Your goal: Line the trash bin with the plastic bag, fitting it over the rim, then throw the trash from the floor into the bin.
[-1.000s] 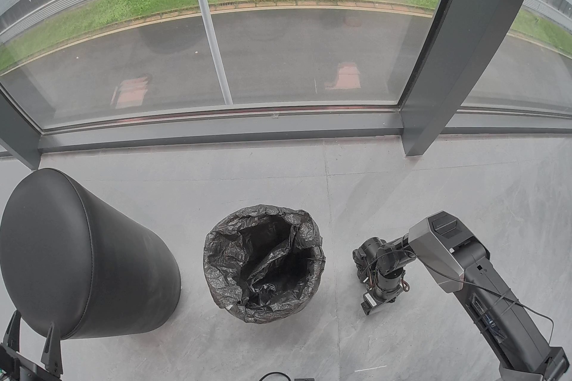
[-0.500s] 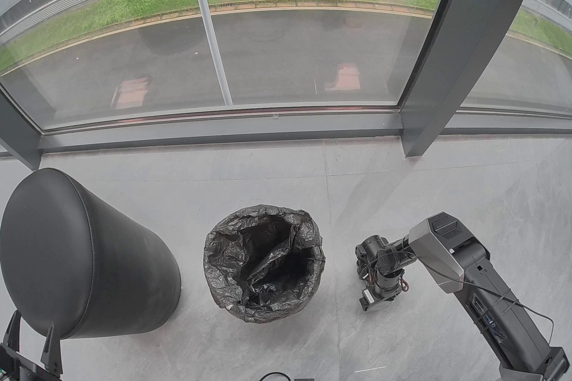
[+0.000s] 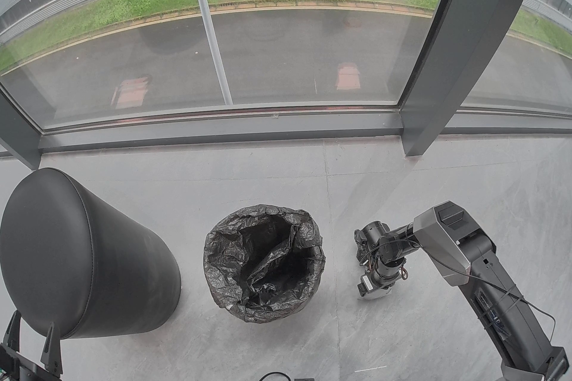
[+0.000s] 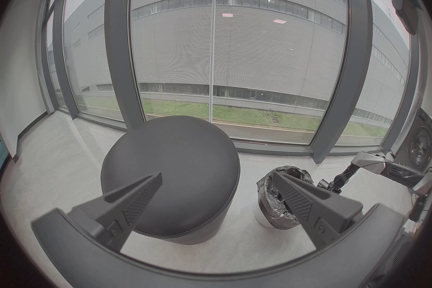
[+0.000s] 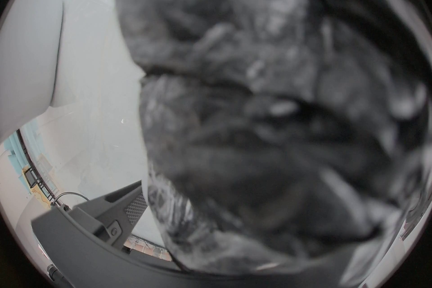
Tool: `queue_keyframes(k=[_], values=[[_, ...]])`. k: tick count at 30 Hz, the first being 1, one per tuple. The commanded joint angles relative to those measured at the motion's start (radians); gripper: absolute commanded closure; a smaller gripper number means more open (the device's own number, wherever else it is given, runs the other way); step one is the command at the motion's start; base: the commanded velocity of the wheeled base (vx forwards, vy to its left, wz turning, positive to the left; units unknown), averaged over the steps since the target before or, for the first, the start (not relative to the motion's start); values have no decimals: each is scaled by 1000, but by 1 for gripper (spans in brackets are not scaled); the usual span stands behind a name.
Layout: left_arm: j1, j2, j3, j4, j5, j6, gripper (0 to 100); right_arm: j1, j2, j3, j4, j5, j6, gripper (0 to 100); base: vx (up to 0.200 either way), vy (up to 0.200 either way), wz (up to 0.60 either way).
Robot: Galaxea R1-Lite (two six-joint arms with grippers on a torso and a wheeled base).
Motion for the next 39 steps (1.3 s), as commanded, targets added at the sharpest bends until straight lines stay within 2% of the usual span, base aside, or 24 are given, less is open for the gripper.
queue_keyframes(k=[1, 15, 21, 22, 36, 39], values=[[0, -16, 4, -1, 0, -1, 0, 10, -52, 2, 47, -14, 4, 0, 0, 0, 0], [0, -16, 5, -1, 0, -1, 0, 27, -69, 2, 35, -66, 0, 0, 0, 0, 0], [0, -16, 4, -1, 1, -1, 0, 27, -65, 2, 23, -67, 0, 0, 0, 0, 0], [0, -16, 4, -1, 0, -1, 0, 27, -65, 2, 17, -67, -2, 100, 0, 0, 0], [-2, -16, 4, -1, 1, -1, 0, 41, -89, 2, 18, -92, -5, 100, 0, 0, 0], [0, -15, 5, -1, 1, -2, 0, 58, -138, 2, 24, -118, -7, 100, 0, 0, 0]])
